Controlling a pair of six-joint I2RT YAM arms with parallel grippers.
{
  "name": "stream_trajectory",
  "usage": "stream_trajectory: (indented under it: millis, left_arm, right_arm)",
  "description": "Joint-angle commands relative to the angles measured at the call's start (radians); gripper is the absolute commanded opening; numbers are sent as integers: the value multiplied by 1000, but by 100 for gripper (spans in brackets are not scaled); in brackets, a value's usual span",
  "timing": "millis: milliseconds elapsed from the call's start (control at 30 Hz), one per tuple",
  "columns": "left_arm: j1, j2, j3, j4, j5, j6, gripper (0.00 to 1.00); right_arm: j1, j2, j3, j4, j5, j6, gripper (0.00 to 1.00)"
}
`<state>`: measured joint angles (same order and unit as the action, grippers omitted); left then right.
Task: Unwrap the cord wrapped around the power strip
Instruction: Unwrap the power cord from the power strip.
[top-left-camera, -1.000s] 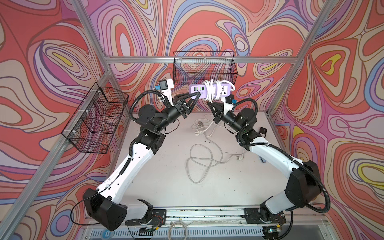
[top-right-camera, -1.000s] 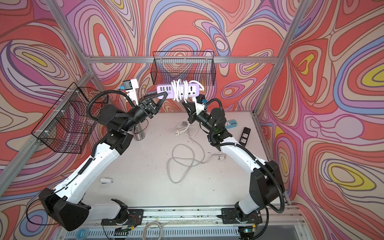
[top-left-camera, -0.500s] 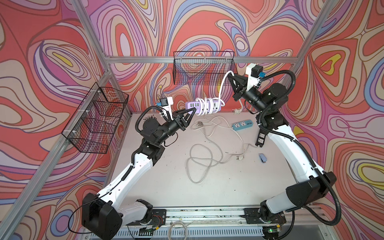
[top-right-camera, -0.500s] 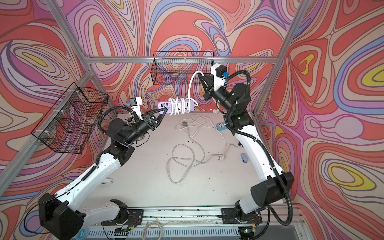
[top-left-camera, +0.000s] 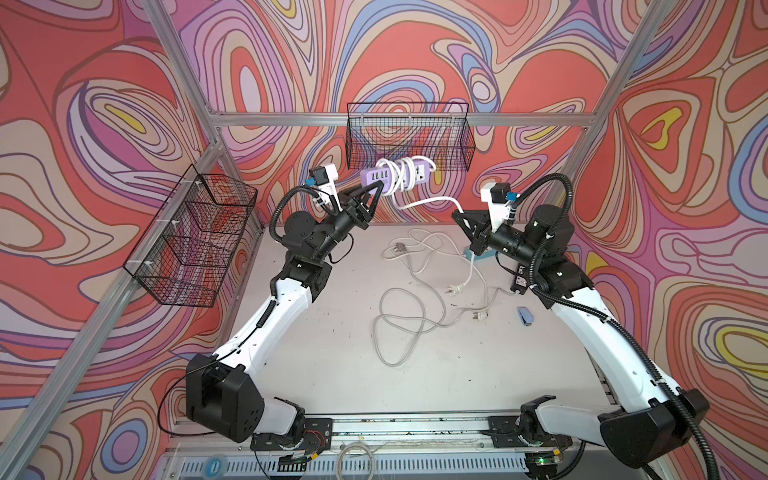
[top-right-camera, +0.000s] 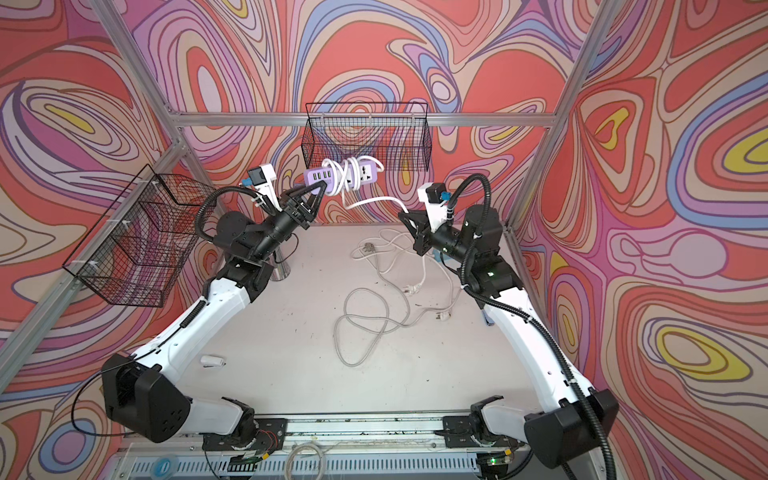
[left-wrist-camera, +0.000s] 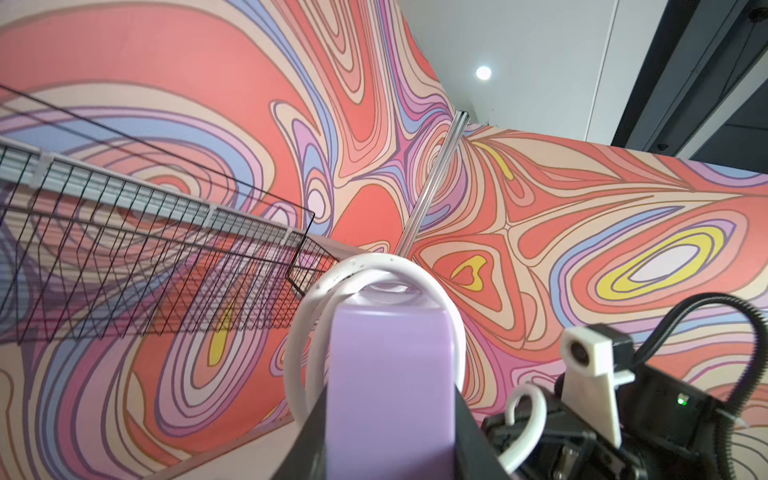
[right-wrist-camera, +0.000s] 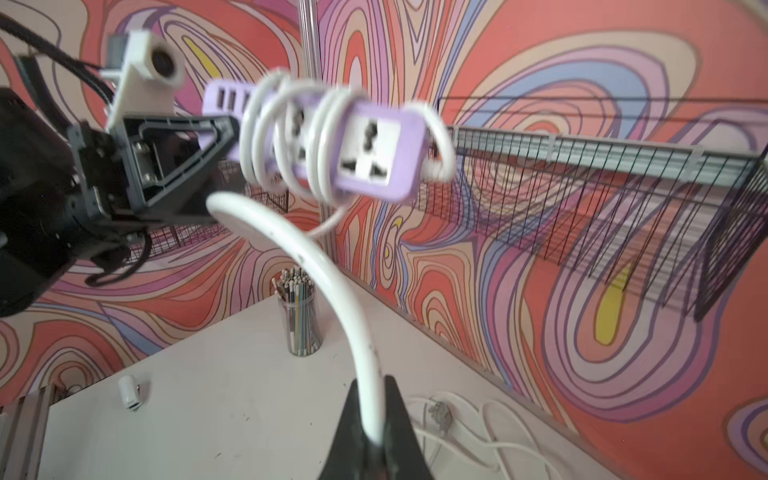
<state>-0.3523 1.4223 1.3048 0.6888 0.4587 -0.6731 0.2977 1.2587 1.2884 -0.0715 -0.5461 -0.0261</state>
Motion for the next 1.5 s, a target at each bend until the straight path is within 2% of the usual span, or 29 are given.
stream_trajectory:
  millis: [0, 133, 233, 467, 700, 800, 900, 1033, 1133, 1267, 1467]
  left_arm:
    - [2, 4, 88, 147, 33, -27, 0]
    - [0, -11, 81, 172, 55, -114, 0]
    - [0, -50, 32, 157, 73, -159, 0]
    - [-8, -205, -215, 87, 73, -190, 0]
    - [-10, -335, -471, 11, 13, -153, 0]
    - [-11, -342, -532, 14, -26, -123, 0]
    - [-10, -317, -555, 47, -65, -85, 0]
    - [-9, -249, -519, 111, -119, -14, 0]
    - [-11, -176, -446, 171, -155, 42, 0]
    - [-7, -62, -287, 253, -154, 72, 0]
    - [-7, 42, -13, 250, -93, 77, 0]
  right_arm:
    - [1, 20, -70, 36, -28, 45, 0]
    - [1, 127, -116, 132, -23, 83, 0]
    - [1, 223, -85, 186, -9, 91, 0]
    - [-48, 411, 167, 195, -18, 110, 0]
    - [-81, 473, 538, 38, -29, 75, 0]
    - [-87, 464, 686, -81, -26, 44, 0]
    - [-94, 414, 750, -192, -2, 8, 0]
    - [-118, 298, 673, -266, 40, -11, 0]
    - [-140, 192, 519, -274, 69, -8, 0]
    - [-162, 88, 295, -241, 108, 20, 0]
    - [-166, 71, 43, -129, 100, 108, 0]
